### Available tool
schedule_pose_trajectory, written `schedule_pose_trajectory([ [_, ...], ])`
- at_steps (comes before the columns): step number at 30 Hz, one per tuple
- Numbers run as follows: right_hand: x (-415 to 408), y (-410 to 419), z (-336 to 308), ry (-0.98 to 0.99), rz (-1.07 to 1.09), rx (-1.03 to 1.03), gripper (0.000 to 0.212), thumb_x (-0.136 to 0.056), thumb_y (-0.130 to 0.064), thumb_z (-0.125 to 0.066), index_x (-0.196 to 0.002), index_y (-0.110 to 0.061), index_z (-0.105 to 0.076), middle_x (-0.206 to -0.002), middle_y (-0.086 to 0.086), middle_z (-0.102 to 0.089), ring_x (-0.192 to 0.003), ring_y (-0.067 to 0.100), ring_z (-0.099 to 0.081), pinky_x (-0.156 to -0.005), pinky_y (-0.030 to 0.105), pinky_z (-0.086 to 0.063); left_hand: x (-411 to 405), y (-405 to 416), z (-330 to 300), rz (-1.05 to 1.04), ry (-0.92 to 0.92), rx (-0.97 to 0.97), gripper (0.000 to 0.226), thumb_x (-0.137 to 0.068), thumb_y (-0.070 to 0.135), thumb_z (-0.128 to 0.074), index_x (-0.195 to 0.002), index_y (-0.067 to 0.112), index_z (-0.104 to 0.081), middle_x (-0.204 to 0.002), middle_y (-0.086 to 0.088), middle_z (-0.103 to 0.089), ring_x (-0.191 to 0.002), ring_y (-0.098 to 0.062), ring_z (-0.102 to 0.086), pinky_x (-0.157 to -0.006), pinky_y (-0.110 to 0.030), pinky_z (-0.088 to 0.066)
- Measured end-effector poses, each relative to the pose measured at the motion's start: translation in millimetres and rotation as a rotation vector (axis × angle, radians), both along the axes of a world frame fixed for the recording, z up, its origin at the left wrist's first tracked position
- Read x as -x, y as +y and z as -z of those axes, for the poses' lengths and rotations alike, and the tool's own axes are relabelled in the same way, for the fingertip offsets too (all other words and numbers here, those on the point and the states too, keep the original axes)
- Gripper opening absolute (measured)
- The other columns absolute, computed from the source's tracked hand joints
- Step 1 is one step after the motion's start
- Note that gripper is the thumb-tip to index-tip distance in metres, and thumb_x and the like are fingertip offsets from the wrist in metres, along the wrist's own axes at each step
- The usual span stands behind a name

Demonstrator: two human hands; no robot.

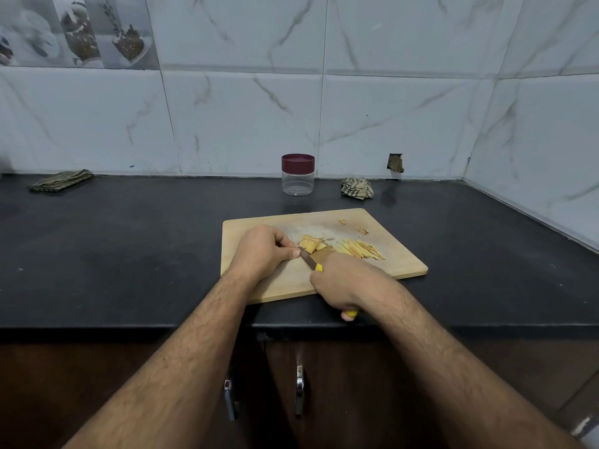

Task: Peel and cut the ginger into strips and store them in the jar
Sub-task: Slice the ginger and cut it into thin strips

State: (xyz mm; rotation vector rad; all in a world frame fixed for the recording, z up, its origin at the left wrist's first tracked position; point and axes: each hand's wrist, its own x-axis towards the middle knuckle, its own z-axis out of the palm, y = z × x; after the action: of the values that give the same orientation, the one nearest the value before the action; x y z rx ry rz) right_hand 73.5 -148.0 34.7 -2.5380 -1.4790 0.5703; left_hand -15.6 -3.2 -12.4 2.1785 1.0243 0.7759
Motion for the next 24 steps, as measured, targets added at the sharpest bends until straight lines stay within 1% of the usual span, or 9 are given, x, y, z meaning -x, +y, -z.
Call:
schedule_pose_trajectory([
  [3,0.2,-7.6,4.6,-0.044,-0.004,-0.022,0.029,-0.101,-0.028,-0.038,-0.085,-0.009,-0.053,-0.079,0.005,-0.062,-0.062,0.019,-0.057,-0.059,0.028,-0.045,0.6,-1.3,0.1,-0.006,0.003,-0.018,0.008,-0.078,0.023,-0.082,-0.077,0.018,-0.076,-0.079,0.011,-0.071,-0.080,-0.005,-0.062,-0.072,-0.023,-0.048],
  [4,0.3,-9.9,5.7,-0.077,-0.019,-0.034,0.029,-0.101,-0.028,-0.039,-0.081,-0.011,-0.051,-0.084,0.005,-0.061,-0.068,0.020,-0.055,-0.063,0.031,-0.046,0.3,-1.1,-0.1,-0.010,0.008,-0.027,0.008,-0.078,0.023,-0.082,-0.077,0.019,-0.075,-0.078,0.011,-0.071,-0.078,-0.005,-0.061,-0.070,-0.022,-0.047],
  [5,0.5,-12.4,5.9,-0.098,-0.022,-0.037,0.027,-0.101,-0.027,-0.039,-0.082,-0.012,-0.050,-0.087,0.005,-0.059,-0.068,0.021,-0.054,-0.062,0.032,-0.047,0.5,-0.7,-0.2,-0.013,0.012,-0.033,0.009,-0.078,0.023,-0.082,-0.077,0.019,-0.075,-0.077,0.011,-0.069,-0.075,-0.004,-0.059,-0.067,-0.021,-0.045],
  [7,0.0,-15.7,4.7,-0.073,0.021,-0.004,0.023,-0.101,-0.027,-0.038,-0.090,-0.011,-0.051,-0.084,0.003,-0.063,-0.056,0.017,-0.057,-0.054,0.029,-0.046,0.9,-0.5,-0.6,-0.006,0.008,-0.035,0.009,-0.078,0.023,-0.082,-0.081,0.020,-0.074,-0.072,0.012,-0.064,-0.069,-0.003,-0.054,-0.060,-0.016,-0.039],
  [9,-1.7,-16.8,2.8,-0.044,0.059,0.014,0.024,-0.100,-0.028,-0.038,-0.094,-0.011,-0.054,-0.080,0.004,-0.066,-0.048,0.016,-0.061,-0.053,0.027,-0.047,1.2,-1.6,-0.9,0.014,0.013,-0.041,0.011,-0.080,0.023,-0.080,-0.089,0.024,-0.074,-0.069,0.012,-0.056,-0.063,-0.003,-0.049,-0.056,-0.014,-0.034],
  [12,-2.9,-16.6,2.9,-0.032,0.066,-0.006,0.028,-0.101,-0.031,-0.036,-0.099,-0.012,-0.056,-0.079,0.004,-0.067,-0.048,0.016,-0.062,-0.055,0.026,-0.047,-0.7,-2.7,-0.5,0.030,0.054,-0.055,0.009,-0.084,0.024,-0.076,-0.092,0.026,-0.076,-0.072,0.012,-0.059,-0.066,-0.003,-0.050,-0.058,-0.015,-0.034],
  [15,-3.3,-19.9,-0.7,-0.045,0.052,-0.039,0.028,-0.100,-0.031,-0.035,-0.094,-0.013,-0.055,-0.072,0.002,-0.066,-0.044,0.014,-0.060,-0.051,0.025,-0.041,-0.6,-3.2,-1.0,0.022,0.061,-0.060,0.004,-0.083,0.023,-0.076,-0.087,0.025,-0.077,-0.075,0.013,-0.065,-0.071,-0.003,-0.054,-0.060,-0.016,-0.036],
  [19,-8.3,-21.0,-1.3,-0.049,0.070,-0.100,0.027,-0.100,-0.030,-0.034,-0.093,-0.015,-0.055,-0.073,0.001,-0.063,-0.050,0.014,-0.061,-0.050,0.026,-0.037,1.8,-0.4,-0.3,0.019,0.035,-0.075,0.002,-0.082,0.022,-0.078,-0.082,0.020,-0.076,-0.080,0.011,-0.070,-0.078,-0.007,-0.060,-0.067,-0.019,-0.044],
  [24,-16.1,-20.5,-0.3,-0.033,0.095,-0.174,0.030,-0.101,-0.033,-0.031,-0.088,-0.017,-0.053,-0.069,0.000,-0.064,-0.047,0.015,-0.060,-0.054,0.027,-0.040,4.6,-0.6,-4.3,0.045,0.072,-0.121,0.005,-0.084,0.021,-0.075,-0.088,0.022,-0.078,-0.084,0.013,-0.071,-0.083,-0.005,-0.062,-0.074,-0.019,-0.046],
])
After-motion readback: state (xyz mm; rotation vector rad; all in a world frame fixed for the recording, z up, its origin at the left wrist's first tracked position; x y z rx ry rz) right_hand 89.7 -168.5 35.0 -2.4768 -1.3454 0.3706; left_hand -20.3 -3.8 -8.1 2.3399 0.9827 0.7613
